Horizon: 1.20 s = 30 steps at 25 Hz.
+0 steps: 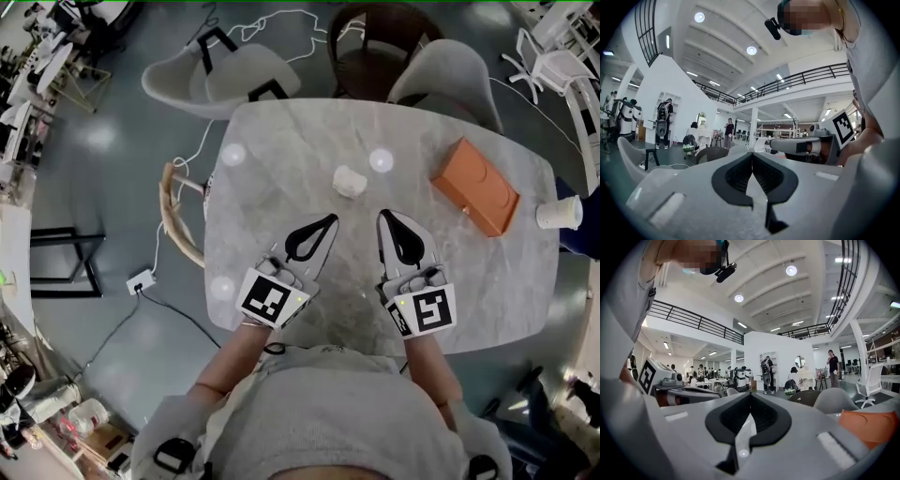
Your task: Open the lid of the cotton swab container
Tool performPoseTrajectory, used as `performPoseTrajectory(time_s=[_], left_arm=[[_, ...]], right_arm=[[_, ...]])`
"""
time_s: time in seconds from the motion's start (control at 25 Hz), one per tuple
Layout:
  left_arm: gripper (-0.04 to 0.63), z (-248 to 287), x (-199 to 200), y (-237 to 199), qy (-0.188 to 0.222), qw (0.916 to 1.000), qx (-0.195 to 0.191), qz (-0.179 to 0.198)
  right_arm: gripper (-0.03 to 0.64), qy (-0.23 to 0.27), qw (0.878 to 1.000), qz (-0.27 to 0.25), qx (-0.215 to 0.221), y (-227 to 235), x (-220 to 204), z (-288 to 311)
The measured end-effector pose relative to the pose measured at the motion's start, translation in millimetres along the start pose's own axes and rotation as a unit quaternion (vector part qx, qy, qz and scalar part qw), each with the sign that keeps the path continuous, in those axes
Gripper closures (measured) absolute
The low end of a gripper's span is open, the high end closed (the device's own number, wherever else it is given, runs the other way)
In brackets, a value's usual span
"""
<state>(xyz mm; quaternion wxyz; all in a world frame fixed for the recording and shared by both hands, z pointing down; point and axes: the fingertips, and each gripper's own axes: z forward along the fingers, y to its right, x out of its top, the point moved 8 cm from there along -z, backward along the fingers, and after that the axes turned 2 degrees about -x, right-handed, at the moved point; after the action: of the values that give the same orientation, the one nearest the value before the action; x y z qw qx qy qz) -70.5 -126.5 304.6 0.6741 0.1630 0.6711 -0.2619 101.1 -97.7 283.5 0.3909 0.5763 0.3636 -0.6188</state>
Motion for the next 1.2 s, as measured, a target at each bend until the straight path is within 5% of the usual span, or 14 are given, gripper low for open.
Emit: performPoseTrajectory(time_s=[1.2], left_arm=[[0.385,38.7,-58.7,-45.4,-0.080,0.9943,-0.048,0.053]], right_arm=[[0.614,-0.021,0.999,-0.009,0.025,28.2,-48.3,39.6]])
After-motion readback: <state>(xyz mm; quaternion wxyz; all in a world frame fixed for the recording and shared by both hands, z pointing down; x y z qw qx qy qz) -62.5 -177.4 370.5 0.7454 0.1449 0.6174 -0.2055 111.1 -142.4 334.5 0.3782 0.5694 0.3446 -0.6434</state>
